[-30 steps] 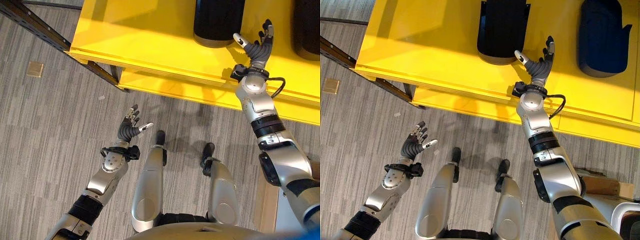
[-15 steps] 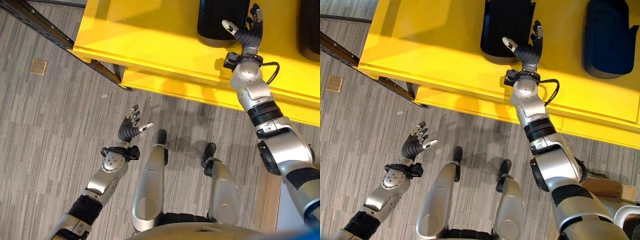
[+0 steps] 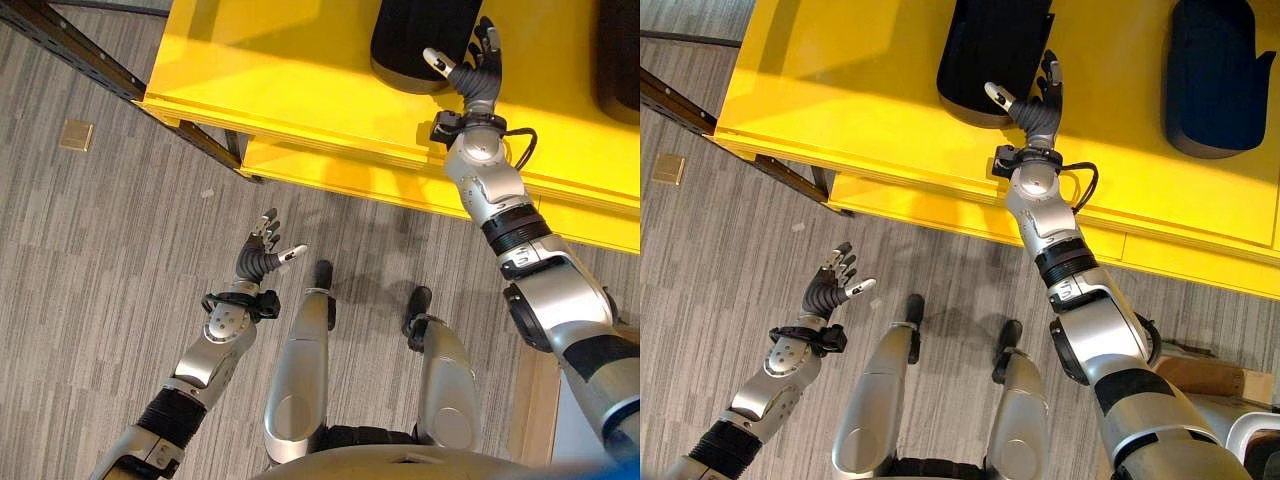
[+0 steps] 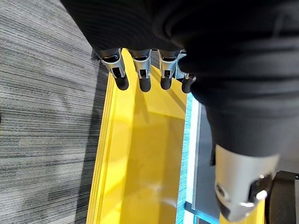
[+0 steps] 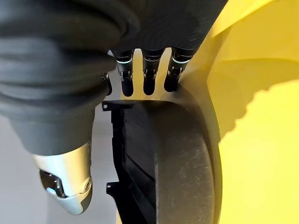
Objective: Move parts from the plastic box to the shelf.
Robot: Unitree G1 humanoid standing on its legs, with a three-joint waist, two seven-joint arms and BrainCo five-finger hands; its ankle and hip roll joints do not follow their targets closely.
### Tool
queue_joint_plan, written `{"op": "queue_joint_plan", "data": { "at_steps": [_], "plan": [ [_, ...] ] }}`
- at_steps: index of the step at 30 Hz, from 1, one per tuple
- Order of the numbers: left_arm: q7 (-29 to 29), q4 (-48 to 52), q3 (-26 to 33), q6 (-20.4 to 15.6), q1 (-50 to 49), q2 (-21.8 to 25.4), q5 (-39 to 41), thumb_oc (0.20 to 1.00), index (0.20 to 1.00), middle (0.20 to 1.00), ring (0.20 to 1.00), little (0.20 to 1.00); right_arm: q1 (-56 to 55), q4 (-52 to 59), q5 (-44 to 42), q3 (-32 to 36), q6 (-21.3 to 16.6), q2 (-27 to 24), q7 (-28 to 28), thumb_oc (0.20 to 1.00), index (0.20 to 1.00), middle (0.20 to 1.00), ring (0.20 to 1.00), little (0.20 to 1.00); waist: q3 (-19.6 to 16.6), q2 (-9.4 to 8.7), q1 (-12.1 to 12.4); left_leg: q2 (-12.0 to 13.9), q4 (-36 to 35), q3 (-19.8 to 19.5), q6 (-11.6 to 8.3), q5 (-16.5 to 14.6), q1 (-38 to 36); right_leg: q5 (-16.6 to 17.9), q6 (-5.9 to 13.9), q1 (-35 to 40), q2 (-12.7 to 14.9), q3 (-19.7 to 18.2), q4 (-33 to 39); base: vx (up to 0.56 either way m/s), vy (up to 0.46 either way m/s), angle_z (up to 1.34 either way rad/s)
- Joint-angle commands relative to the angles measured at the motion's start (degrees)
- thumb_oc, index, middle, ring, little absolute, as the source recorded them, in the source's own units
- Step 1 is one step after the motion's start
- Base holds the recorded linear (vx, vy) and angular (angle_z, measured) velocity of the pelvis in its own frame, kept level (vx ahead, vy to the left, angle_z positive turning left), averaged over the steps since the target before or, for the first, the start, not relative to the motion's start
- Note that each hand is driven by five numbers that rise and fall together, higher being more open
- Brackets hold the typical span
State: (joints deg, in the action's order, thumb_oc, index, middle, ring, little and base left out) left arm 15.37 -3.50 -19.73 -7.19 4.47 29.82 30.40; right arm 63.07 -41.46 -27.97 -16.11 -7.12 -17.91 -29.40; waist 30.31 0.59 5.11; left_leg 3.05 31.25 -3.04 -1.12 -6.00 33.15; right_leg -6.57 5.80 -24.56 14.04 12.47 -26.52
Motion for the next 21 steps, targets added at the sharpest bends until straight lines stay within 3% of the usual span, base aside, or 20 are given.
{"op": "queue_joint_plan", "data": {
  "at_steps": [1, 2, 4, 5, 6, 8, 21],
  "plan": [
    [-0.3, 4.6, 0.9, -2.8, -1.4, 1.4, 0.4, 1.0, 1.0, 1.0, 1.0, 1.0, 2.7, 2.4, -0.9, 1.6, -2.2, -0.9, 0.0, 1.0, 1.0, 1.0, 1.0, 1.0, -1.1, -0.03, 0.6, 1.5, -0.2, -0.2, -0.91, -2.2, -0.3, -3.1, 0.99, 4.2, 0.8, 0.6, -1.4, 0.0, 0.0, 0.0],
    [-0.3, 4.7, 0.9, -2.9, -1.4, 1.5, 0.4, 1.0, 1.0, 1.0, 1.0, 1.0, 2.7, 2.4, -0.6, 1.6, -2.2, -0.9, -0.1, 1.0, 1.0, 1.0, 1.0, 1.0, -0.9, 0.1, 0.6, 1.5, -0.5, 0.0, -0.54, -0.7, 0.3, -2.1, 0.58, 3.7, 1.0, 1.0, -1.3, 0.0, 0.0, 0.0],
    [-0.2, 4.5, 0.9, -2.9, -1.3, 1.4, 0.5, 1.0, 1.0, 1.0, 1.0, 1.0, 2.8, 2.4, -0.6, 1.7, -2.2, -0.9, -0.1, 1.0, 1.0, 1.0, 1.0, 1.0, -1.1, 0.02, 0.6, 1.5, -0.3, -0.3, -0.89, -2.1, -0.2, -3.1, 0.96, 4.0, 0.8, 0.6, -1.5, 0.0, 0.0, 0.0],
    [-0.3, 4.7, 0.9, -2.9, -1.3, 1.5, 0.4, 1.0, 1.0, 1.0, 1.0, 1.0, 2.9, 2.5, 0.1, 1.8, -2.1, -1.3, -0.6, 1.0, 1.0, 1.0, 1.0, 1.0, -0.9, 0.15, 0.6, 1.5, -0.5, -0.1, -0.5, -0.7, 0.4, -2.0, 0.59, 3.6, 0.9, 0.9, -1.3, 0.07, -0.018, 0.02],
    [-0.3, 4.6, 0.9, -2.9, -1.3, 1.5, 0.5, 1.0, 1.0, 1.0, 1.0, 1.0, 2.8, 2.5, 0.1, 1.7, -2.0, -1.3, -0.6, 1.0, 1.0, 1.0, 1.0, 1.0, -1.1, 0.05, 0.6, 1.5, -0.3, -0.3, -0.86, -2.1, -0.2, -3.1, 0.96, 4.1, 0.8, 0.6, -1.5, -0.08, 0.018, 0.02],
    [-0.3, 4.8, 0.9, -3.1, -1.3, 1.5, 0.4, 1.0, 1.0, 1.0, 1.0, 1.0, 2.9, 3.4, 1.6, 2.2, -1.8, -2.3, -1.4, 1.0, 1.0, 1.0, 1.0, 1.0, -0.9, 0.11, 0.6, 1.4, -0.6, -0.1, -0.48, -0.6, 0.4, -2.0, 0.6, 3.4, 0.9, 0.9, -1.4, -0.04, 0.011, 0.02],
    [0.6, 5.1, 1.1, -4.2, -0.6, 0.5, -1.9, 1.0, 1.0, 1.0, 1.0, 1.0, -1.6, 13.1, 15.1, 8.6, -0.8, -9.7, -9.8, 1.0, 1.0, 1.0, 1.0, 1.0, -0.9, 0.03, -0.3, 1.6, -0.3, -0.1, -0.48, -0.9, 0.6, -2.4, 0.76, 3.0, 0.9, 0.7, -2.1, 0.0, 0.0, 0.0]
  ]
}}
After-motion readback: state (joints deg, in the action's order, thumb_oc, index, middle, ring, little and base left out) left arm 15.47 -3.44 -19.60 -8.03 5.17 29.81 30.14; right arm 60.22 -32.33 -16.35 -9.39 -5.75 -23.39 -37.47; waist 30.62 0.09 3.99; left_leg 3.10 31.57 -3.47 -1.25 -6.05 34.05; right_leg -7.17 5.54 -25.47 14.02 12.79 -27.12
